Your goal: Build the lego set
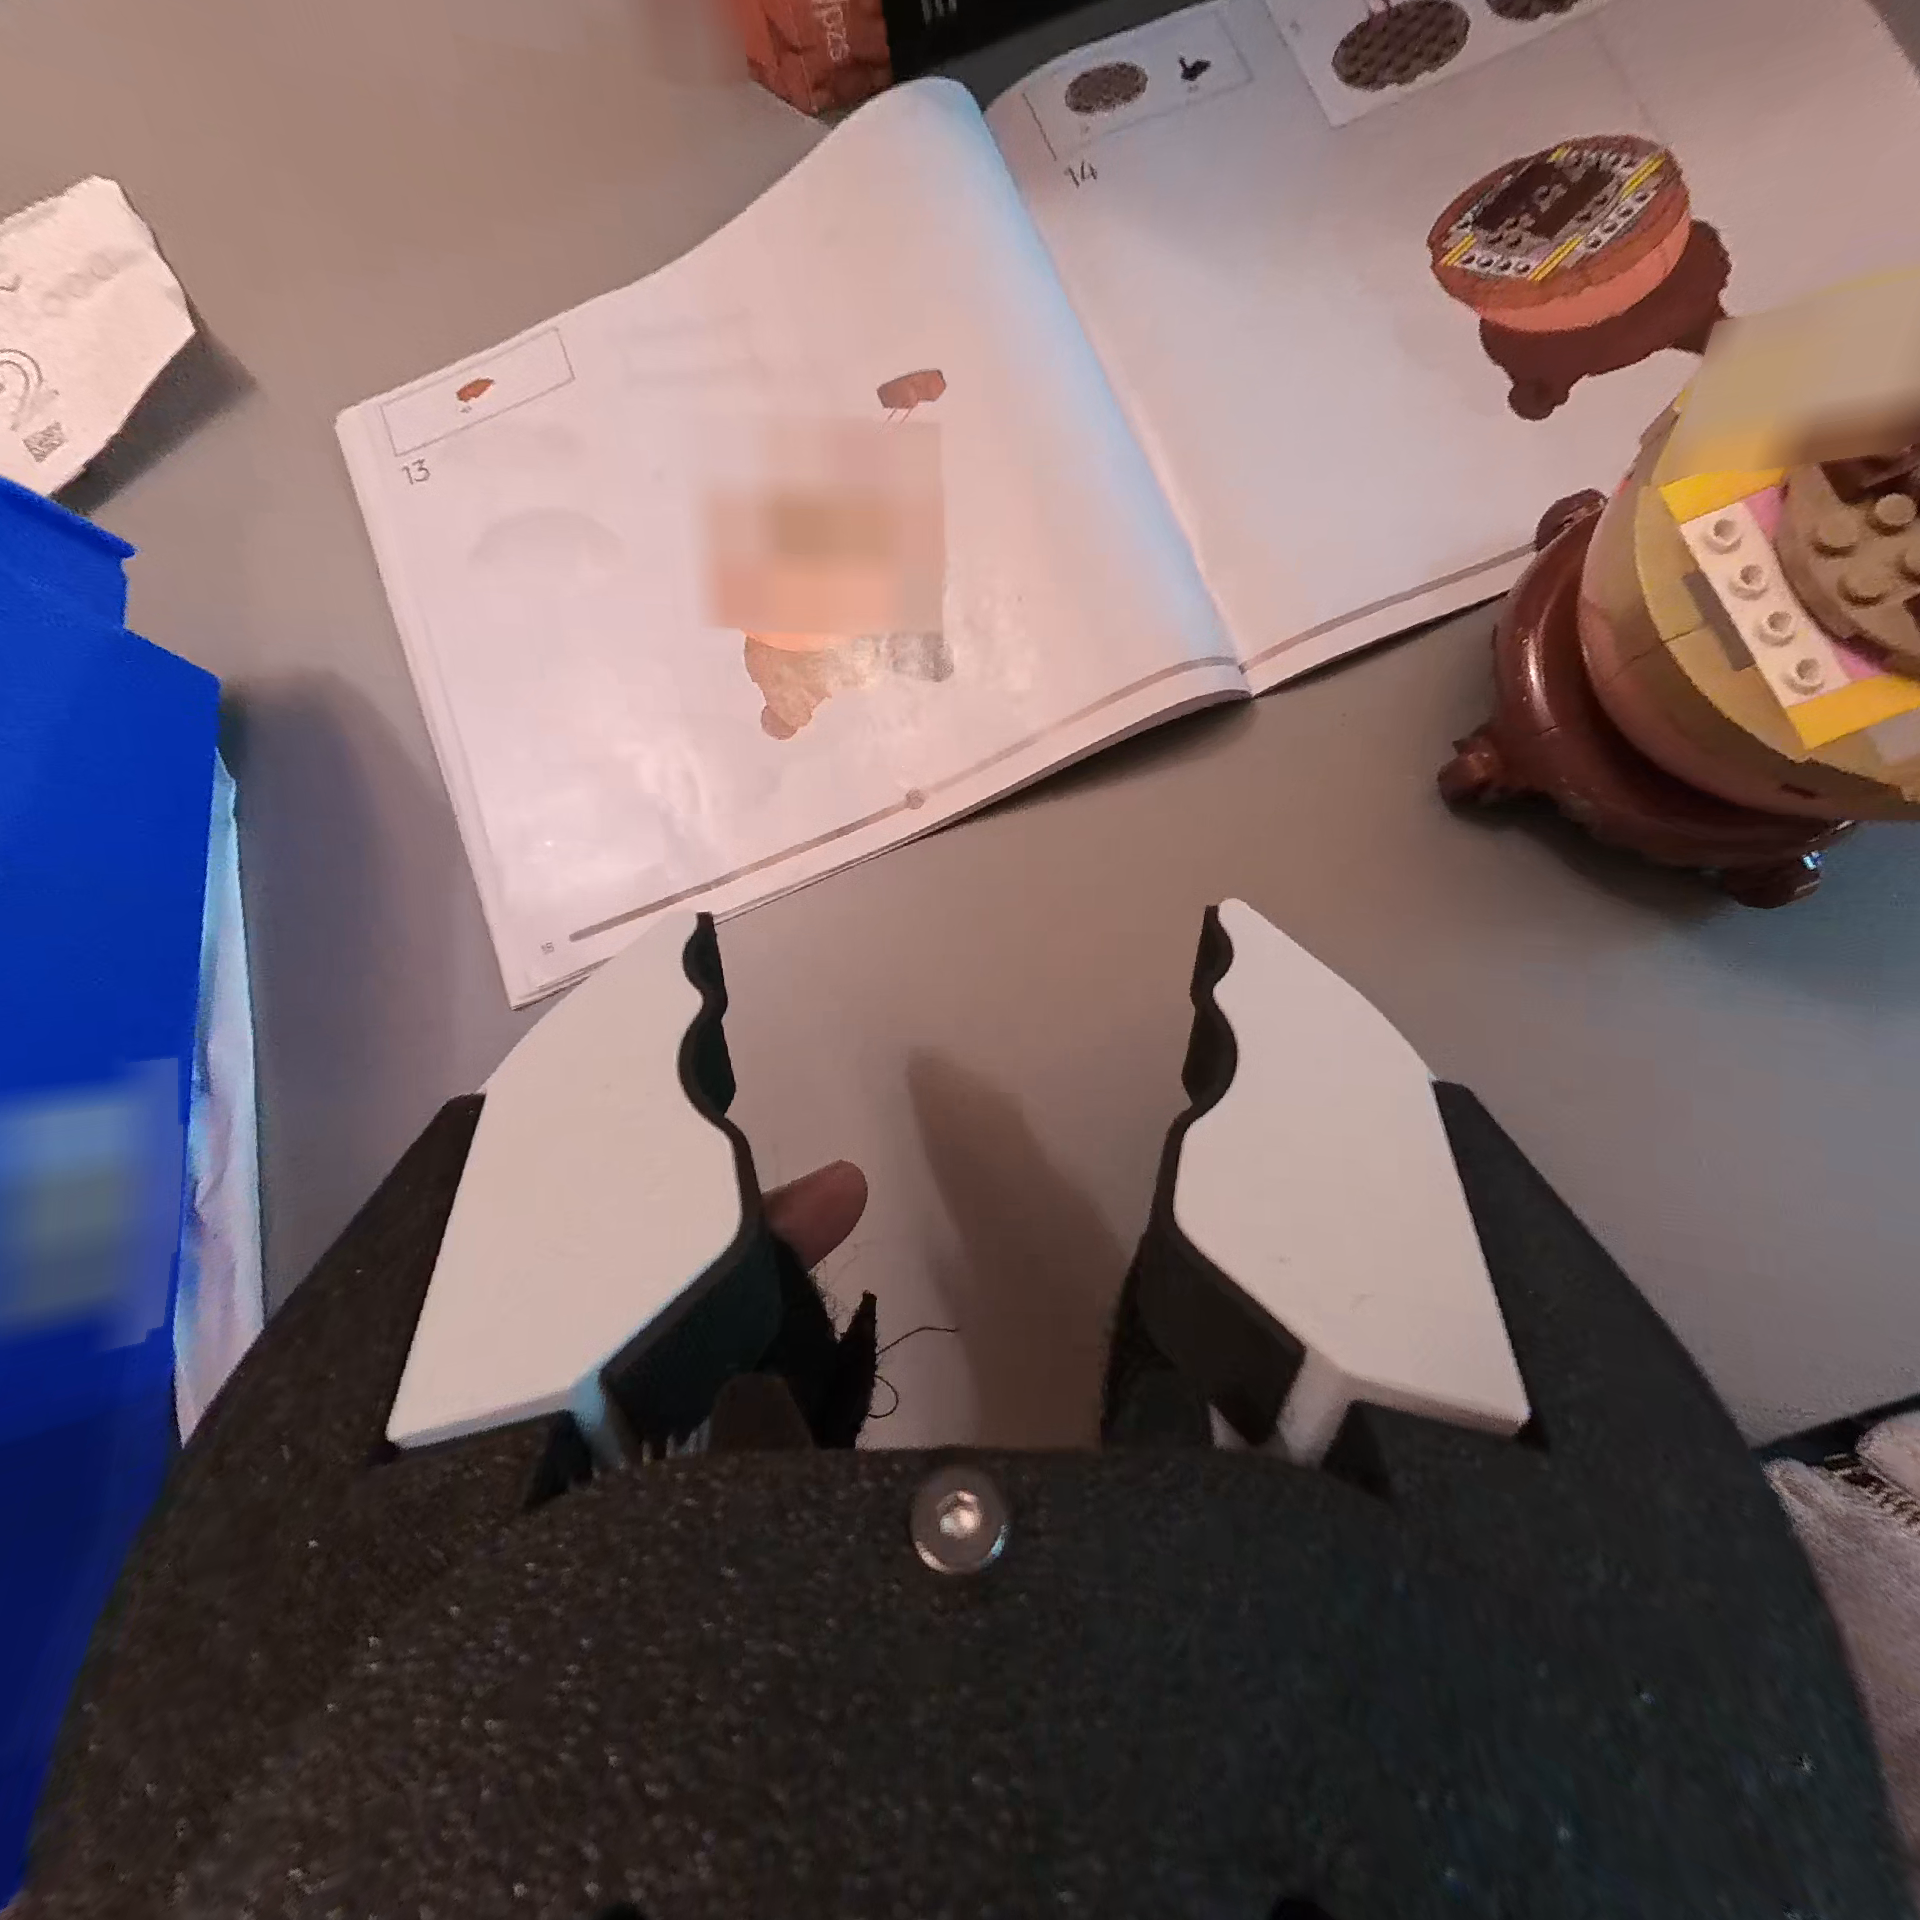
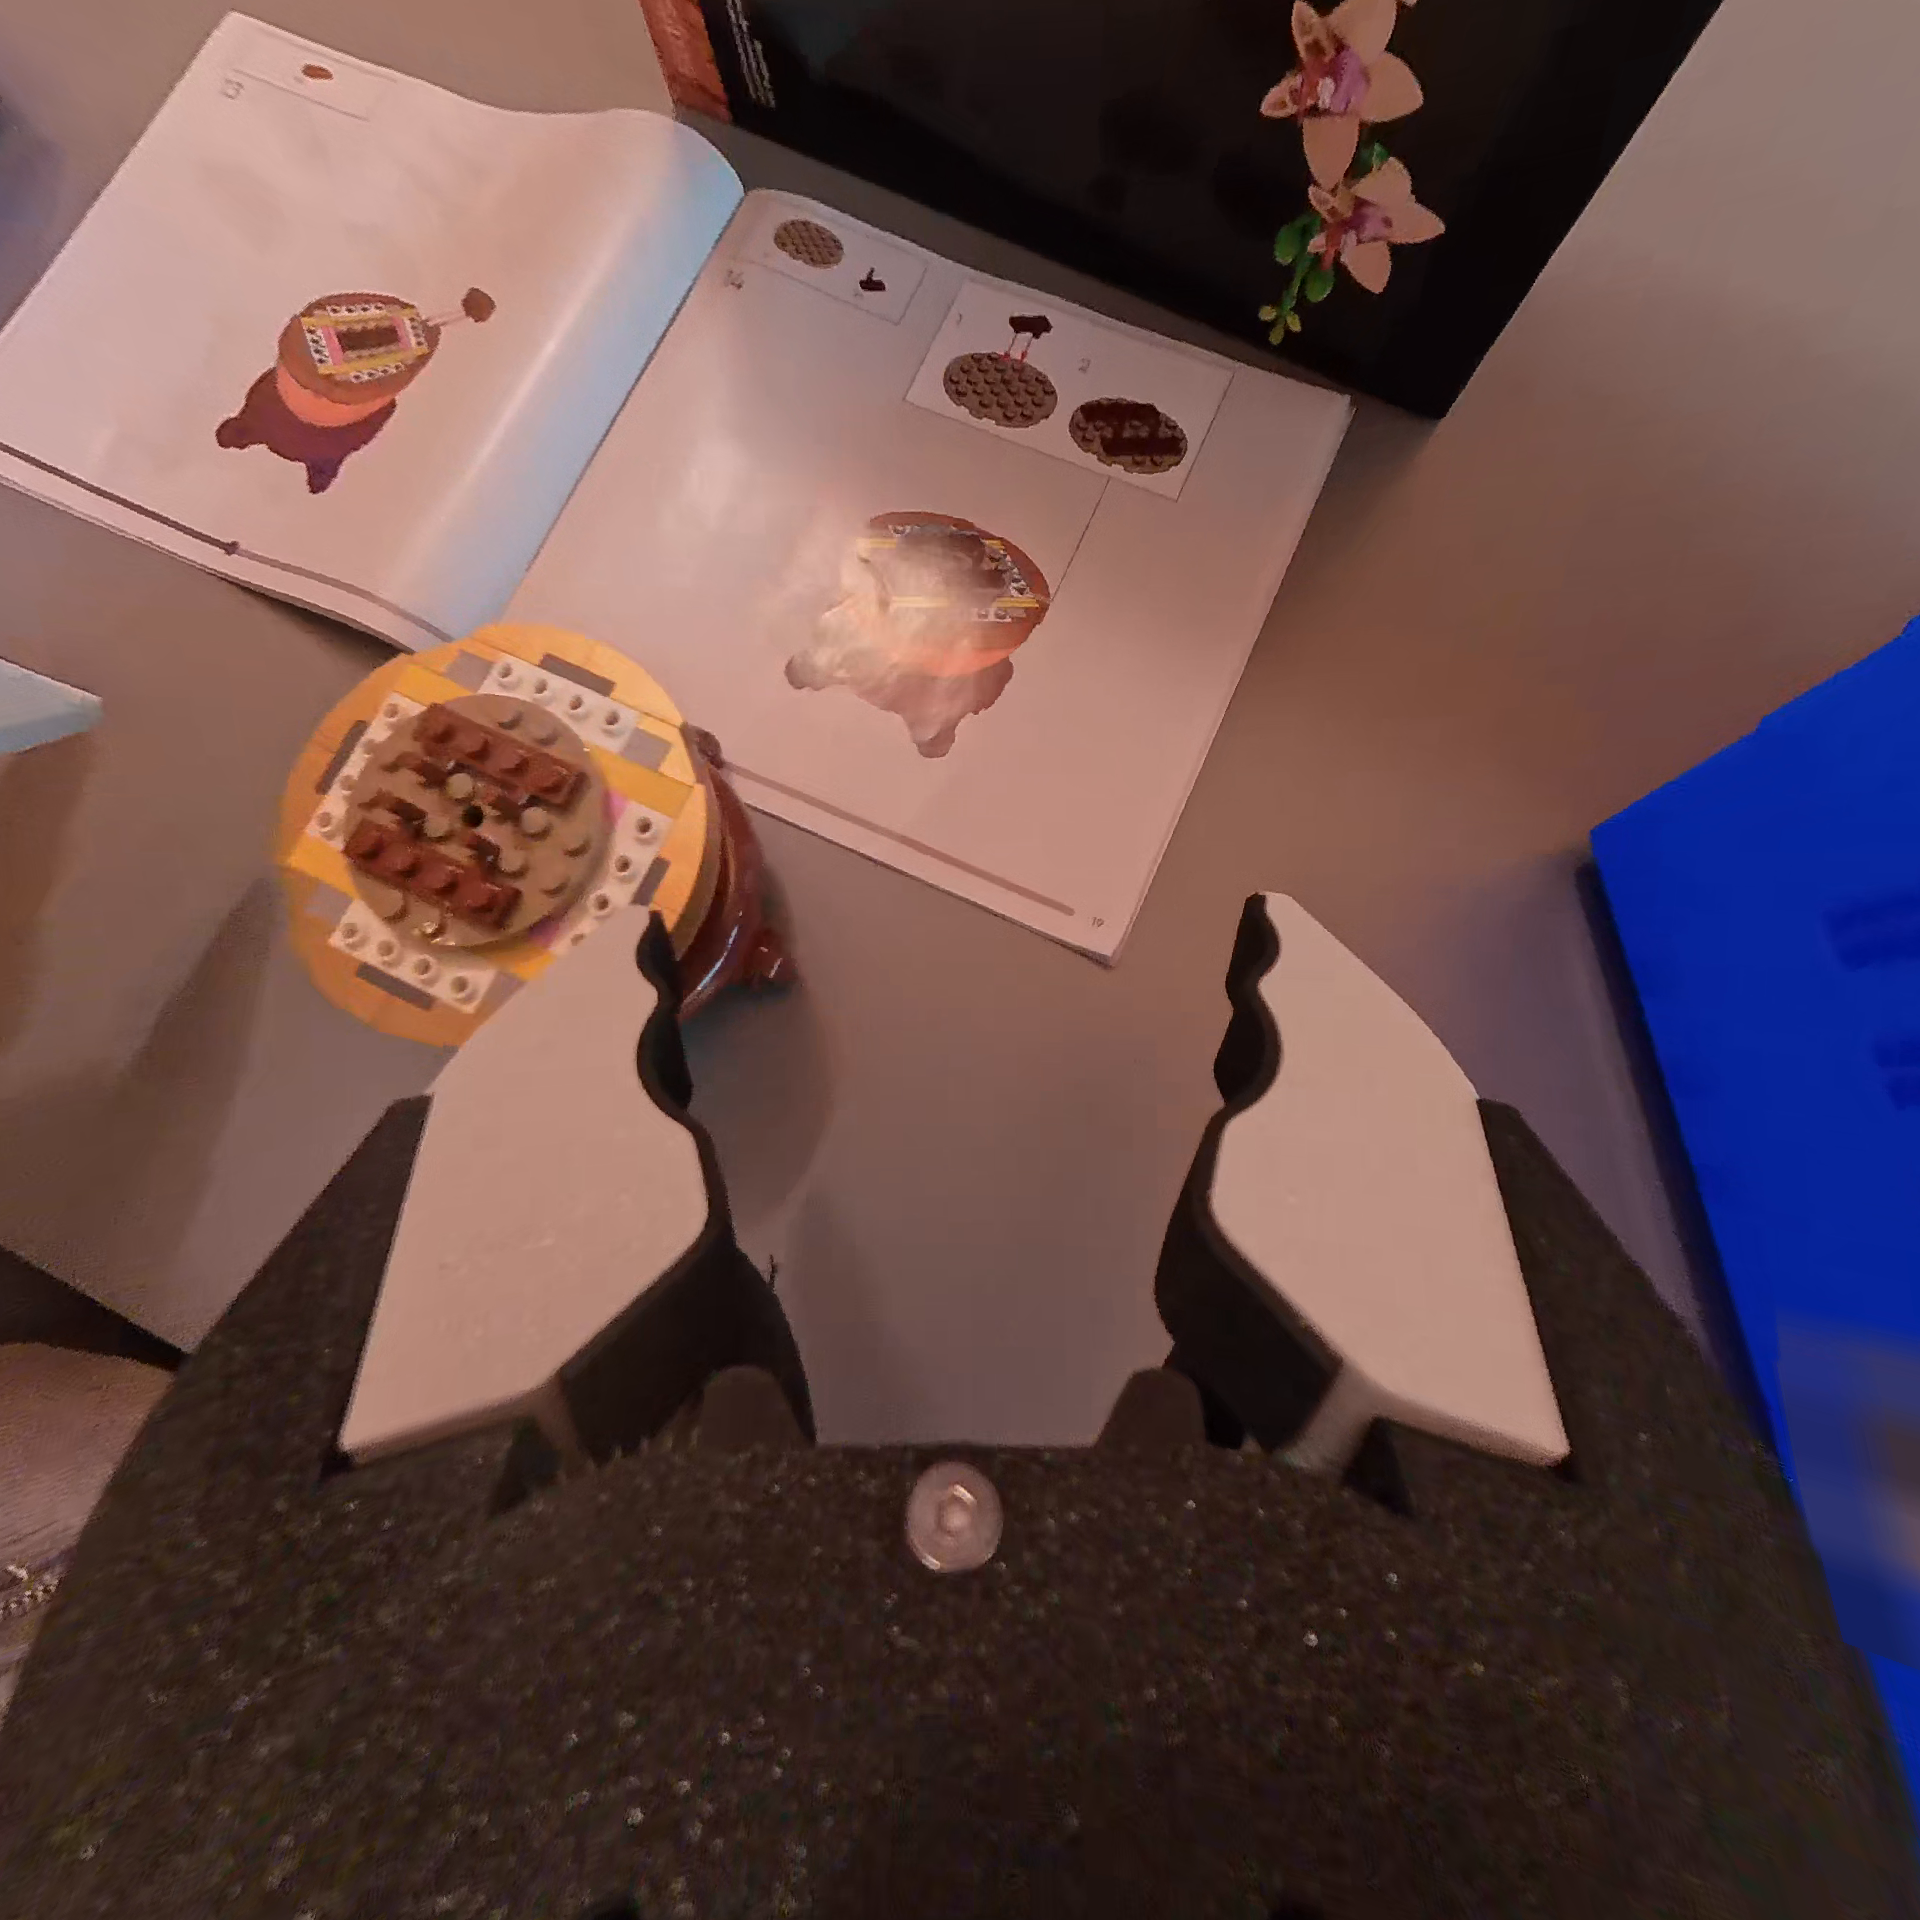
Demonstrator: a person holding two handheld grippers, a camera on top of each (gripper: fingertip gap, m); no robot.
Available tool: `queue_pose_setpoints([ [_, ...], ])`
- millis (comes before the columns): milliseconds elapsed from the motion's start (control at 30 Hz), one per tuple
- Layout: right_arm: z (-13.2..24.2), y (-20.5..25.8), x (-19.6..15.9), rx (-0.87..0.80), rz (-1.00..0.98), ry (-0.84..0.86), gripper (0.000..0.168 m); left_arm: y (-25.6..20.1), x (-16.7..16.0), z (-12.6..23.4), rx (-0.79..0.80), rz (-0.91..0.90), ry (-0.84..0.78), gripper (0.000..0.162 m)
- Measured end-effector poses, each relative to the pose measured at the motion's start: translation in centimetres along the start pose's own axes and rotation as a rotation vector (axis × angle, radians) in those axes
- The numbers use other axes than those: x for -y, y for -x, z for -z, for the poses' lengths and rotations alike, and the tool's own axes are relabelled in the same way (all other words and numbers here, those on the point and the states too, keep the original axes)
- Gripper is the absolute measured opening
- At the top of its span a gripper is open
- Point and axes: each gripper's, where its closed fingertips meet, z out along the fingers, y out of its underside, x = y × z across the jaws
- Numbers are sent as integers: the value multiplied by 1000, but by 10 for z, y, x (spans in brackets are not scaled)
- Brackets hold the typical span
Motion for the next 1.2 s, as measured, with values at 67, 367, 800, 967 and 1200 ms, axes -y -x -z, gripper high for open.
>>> queue_pose_setpoints([
  [67, -5, -4, 0, 10, 0, 7, 100, -1, -1, -4, 8, -7, 20, 86],
  [367, -14, -20, 0, 29, -1, 18, 101, -13, 5, -17, 19, -55, 60, 85],
  [800, 18, -15, -15, -22, -37, -25, 99, -50, 28, -12, -76, -180, -33, 84],
  [967, 30, -1, -22, -18, -29, -53, 103, -68, 27, -2, -125, -208, -69, 84],
  [1200, 45, 8, -27, -59, 28, -134, 120, -78, 29, 16, -173, -171, -186, 88],
])
